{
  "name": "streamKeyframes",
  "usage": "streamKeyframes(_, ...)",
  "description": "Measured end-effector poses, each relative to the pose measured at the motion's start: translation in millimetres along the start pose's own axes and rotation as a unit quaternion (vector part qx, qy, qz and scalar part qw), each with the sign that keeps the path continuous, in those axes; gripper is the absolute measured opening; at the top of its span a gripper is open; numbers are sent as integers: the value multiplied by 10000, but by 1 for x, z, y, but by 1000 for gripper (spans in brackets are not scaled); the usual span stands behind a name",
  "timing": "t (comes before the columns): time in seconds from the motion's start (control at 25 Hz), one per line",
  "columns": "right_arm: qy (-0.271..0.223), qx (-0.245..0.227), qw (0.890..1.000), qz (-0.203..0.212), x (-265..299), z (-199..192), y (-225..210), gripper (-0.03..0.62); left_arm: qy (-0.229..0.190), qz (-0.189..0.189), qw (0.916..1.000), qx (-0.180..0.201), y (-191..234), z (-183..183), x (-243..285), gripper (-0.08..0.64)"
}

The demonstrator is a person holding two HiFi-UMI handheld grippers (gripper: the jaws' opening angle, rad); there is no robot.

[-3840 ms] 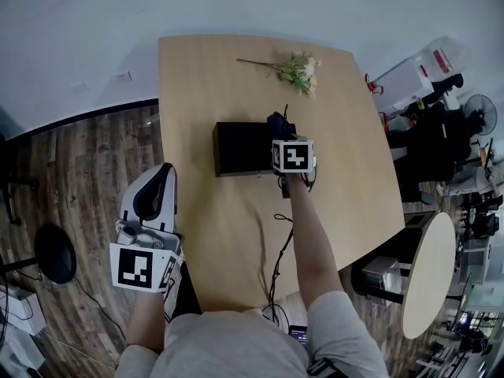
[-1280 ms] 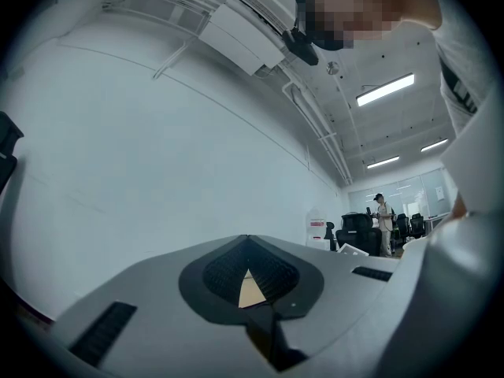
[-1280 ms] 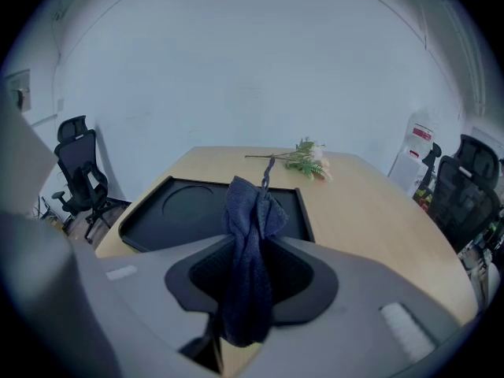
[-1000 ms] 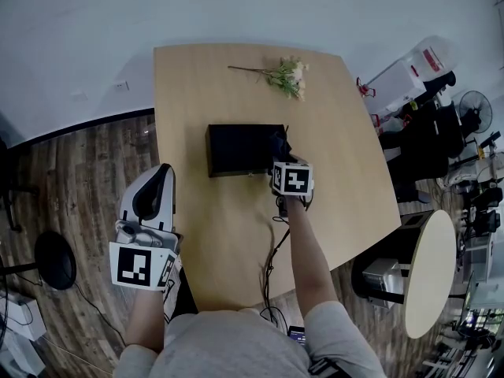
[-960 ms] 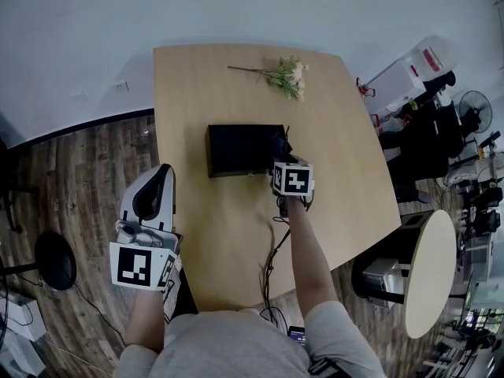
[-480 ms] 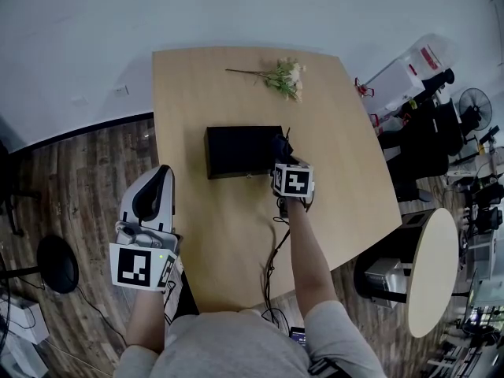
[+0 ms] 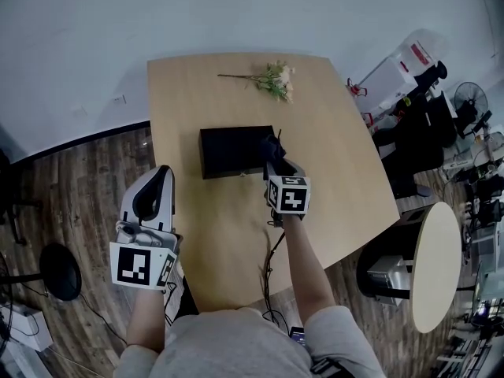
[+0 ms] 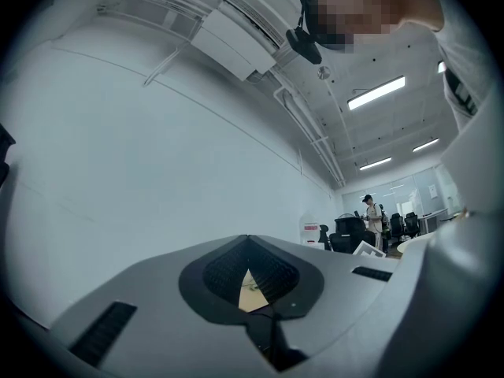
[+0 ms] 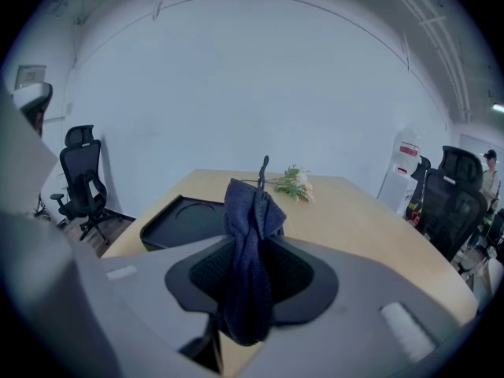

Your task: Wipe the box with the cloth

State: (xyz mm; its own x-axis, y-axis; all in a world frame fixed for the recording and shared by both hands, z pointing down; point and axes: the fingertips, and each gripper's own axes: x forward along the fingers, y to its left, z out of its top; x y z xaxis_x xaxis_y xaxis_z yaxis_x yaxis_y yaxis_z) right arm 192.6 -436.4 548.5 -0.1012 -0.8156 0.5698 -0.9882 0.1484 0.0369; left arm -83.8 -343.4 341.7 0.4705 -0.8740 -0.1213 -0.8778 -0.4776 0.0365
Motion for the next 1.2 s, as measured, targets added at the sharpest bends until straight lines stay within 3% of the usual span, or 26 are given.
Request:
streamKeyframes(0.4, -814, 25, 9967, 48, -73, 15, 9, 130, -139, -102, 9998, 30, -28, 20, -12, 8)
streamKeyframes(0.96, -1750, 182, 9840, 296, -167, 34, 20, 132, -299, -101, 9994, 141, -62, 46, -34, 8)
streamKeyframes(1.2, -2142, -5, 9766, 216, -209, 43, 18, 132, -377, -98, 9991, 166, -78, 57, -45, 8)
